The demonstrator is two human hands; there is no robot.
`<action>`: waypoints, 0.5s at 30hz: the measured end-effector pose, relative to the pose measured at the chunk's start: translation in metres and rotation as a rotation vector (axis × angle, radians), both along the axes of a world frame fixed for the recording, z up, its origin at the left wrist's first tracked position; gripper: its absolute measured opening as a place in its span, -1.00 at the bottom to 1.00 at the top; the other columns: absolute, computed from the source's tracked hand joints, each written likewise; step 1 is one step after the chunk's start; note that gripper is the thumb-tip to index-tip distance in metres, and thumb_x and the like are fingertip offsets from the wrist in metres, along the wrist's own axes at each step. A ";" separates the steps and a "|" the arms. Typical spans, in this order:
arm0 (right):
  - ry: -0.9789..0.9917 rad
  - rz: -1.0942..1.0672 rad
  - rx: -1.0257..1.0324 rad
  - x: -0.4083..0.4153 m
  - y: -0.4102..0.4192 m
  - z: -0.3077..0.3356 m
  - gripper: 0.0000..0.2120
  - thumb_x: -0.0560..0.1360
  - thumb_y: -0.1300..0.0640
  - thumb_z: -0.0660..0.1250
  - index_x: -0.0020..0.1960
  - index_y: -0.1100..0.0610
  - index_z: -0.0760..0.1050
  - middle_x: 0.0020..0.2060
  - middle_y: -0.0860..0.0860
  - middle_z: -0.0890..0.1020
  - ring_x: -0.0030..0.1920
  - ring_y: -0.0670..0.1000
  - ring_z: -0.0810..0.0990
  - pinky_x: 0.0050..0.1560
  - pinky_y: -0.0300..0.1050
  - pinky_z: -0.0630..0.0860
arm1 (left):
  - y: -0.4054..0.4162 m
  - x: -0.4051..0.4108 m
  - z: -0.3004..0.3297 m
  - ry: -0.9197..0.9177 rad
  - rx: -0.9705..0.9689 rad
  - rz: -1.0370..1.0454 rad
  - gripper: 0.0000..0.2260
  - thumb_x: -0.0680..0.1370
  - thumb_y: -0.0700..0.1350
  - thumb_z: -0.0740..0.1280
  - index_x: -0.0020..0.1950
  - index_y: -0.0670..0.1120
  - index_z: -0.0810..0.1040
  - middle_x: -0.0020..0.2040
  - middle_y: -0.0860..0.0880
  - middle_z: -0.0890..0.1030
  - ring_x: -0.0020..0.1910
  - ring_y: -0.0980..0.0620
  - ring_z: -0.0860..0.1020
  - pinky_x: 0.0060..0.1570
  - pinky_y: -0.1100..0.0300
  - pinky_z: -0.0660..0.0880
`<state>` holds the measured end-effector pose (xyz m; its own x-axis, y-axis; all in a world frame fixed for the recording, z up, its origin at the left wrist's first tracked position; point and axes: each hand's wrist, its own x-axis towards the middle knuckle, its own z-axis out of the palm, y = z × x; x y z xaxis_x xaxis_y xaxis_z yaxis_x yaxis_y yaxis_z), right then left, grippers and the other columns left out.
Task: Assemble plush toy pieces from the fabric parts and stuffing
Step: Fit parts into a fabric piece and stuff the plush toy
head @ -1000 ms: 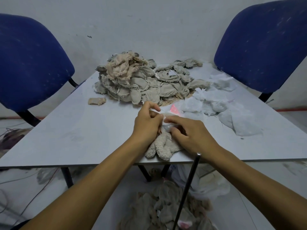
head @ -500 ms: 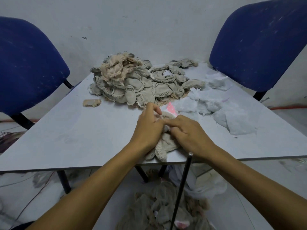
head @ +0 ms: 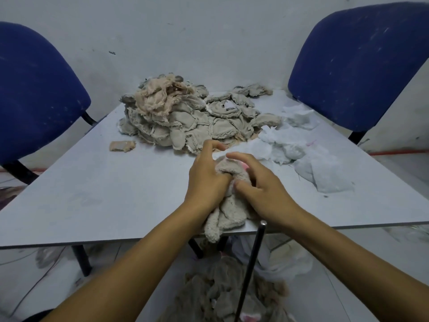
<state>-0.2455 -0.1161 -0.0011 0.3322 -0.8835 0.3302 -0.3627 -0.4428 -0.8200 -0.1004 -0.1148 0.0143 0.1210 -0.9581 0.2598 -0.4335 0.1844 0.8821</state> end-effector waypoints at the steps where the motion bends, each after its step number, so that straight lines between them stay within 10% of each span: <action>1: -0.027 0.006 -0.009 0.003 0.002 0.000 -0.54 0.47 0.13 0.25 0.29 -0.26 0.40 -0.07 -0.21 0.61 -0.28 -0.23 0.51 -0.24 -0.33 0.38 | 0.000 -0.001 -0.002 -0.017 -0.041 0.026 -0.58 0.39 -0.29 0.32 0.05 0.21 0.40 -0.09 0.00 0.54 -0.17 0.06 0.54 -0.38 0.34 0.35; 5: -0.174 -0.053 0.030 0.003 0.000 0.003 -0.64 0.57 0.20 0.29 0.21 -0.22 0.41 -0.13 -0.19 0.62 -0.22 -0.19 0.57 -0.18 -0.21 0.46 | -0.006 0.002 0.006 0.125 0.204 -0.148 -0.61 0.36 -0.08 0.27 0.18 0.11 0.52 0.11 -0.08 0.60 0.12 -0.10 0.59 0.03 -0.01 0.54; 8: -0.272 -0.015 0.079 -0.002 0.000 0.002 -0.66 0.59 0.25 0.27 0.20 -0.16 0.45 -0.35 -0.27 0.57 -0.42 -0.24 0.52 -0.42 -0.42 0.38 | -0.005 0.008 0.008 0.127 0.318 -0.419 -0.45 0.32 -0.05 0.29 0.33 0.10 0.46 0.01 0.02 0.63 -0.06 0.17 0.62 -0.05 0.18 0.54; 15: -0.235 0.038 -0.036 0.009 0.006 0.009 -0.66 0.55 0.31 0.22 0.12 -0.11 0.46 -0.24 -0.26 0.58 -0.34 -0.22 0.50 -0.31 -0.41 0.35 | 0.003 0.002 0.000 -0.277 -0.292 0.072 -0.62 0.38 -0.30 0.32 0.11 0.05 0.55 0.05 0.02 0.58 0.04 0.05 0.51 -0.06 0.31 0.39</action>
